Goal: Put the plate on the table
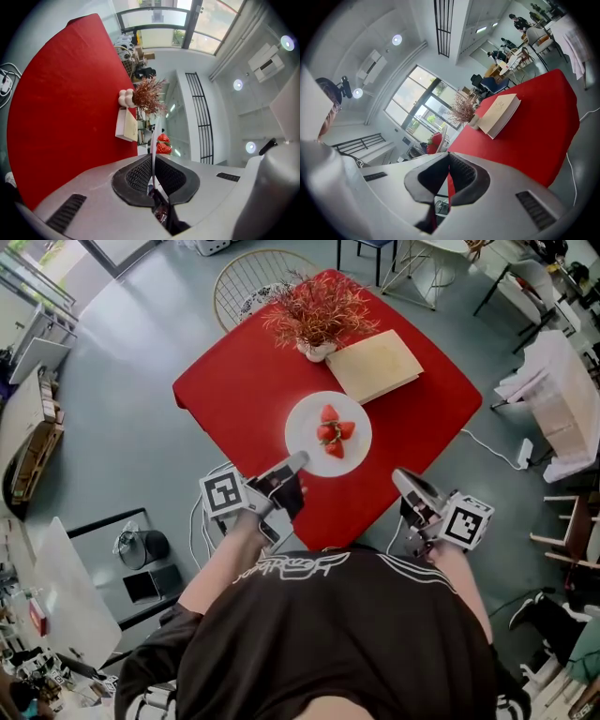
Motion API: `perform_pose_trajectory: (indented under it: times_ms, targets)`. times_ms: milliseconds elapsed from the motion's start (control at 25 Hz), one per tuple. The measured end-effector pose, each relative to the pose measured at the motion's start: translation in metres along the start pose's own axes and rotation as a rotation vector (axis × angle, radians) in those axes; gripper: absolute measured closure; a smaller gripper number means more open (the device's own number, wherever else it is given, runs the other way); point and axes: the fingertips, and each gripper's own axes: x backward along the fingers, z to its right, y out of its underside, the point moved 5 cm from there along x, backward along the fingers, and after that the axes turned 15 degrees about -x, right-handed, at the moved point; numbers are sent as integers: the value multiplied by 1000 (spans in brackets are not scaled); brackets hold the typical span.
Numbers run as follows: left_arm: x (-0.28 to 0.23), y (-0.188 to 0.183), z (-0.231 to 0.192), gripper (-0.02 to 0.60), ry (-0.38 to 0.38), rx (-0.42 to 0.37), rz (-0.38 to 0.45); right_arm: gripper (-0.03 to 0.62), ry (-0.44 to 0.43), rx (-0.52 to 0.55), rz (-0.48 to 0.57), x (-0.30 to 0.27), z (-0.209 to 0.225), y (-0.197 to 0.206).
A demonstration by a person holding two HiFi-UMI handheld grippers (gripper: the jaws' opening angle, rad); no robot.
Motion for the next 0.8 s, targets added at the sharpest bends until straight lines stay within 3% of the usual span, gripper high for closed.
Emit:
perform_pose_trajectory:
  times_ms: [440, 800]
  targets:
    - [-24, -3, -60, 565, -102, 4, -15, 586, 1, -24, -39, -22, 18, -19]
    - [-28, 2, -121, 565, -223, 82, -7, 586, 17, -58, -55, -20, 32, -19]
